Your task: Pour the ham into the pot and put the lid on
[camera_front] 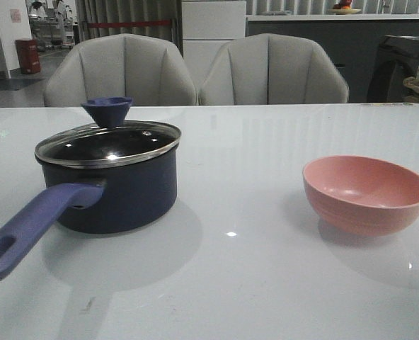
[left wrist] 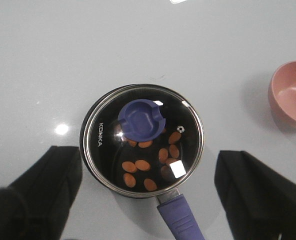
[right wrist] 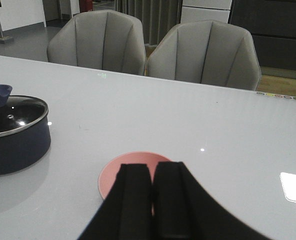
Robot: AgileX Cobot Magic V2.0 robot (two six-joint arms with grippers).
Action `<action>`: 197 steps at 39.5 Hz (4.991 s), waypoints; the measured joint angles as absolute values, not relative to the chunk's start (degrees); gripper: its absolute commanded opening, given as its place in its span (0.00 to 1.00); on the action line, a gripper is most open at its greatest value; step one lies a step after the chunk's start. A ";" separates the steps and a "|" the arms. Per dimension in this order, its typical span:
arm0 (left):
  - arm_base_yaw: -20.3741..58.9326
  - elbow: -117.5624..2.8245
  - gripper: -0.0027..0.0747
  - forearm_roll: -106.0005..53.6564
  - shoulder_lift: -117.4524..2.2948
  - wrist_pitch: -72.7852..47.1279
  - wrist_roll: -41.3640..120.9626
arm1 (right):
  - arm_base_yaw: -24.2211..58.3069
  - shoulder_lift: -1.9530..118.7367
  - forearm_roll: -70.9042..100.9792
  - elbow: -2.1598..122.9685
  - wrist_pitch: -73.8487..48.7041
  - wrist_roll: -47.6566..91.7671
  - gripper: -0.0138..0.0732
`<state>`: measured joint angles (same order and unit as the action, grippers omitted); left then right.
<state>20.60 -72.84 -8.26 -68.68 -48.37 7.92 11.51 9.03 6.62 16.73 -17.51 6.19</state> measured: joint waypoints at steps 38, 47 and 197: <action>20.60 -20.96 0.78 -9.05 -5.63 -23.90 8.15 | 11.51 9.03 6.62 16.73 -17.51 6.19 0.34; 20.60 -19.57 0.55 -10.03 -4.30 -23.93 8.15 | 11.51 9.03 6.62 16.73 -17.51 6.19 0.34; 2.67 0.34 0.18 -1.80 0.35 -4.25 -0.91 | 11.51 -0.50 3.59 -1.47 1.22 3.06 0.34</action>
<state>2.67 0.34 -1.80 0.35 -4.25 -0.91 11.51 -0.50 3.59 -1.47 1.22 3.06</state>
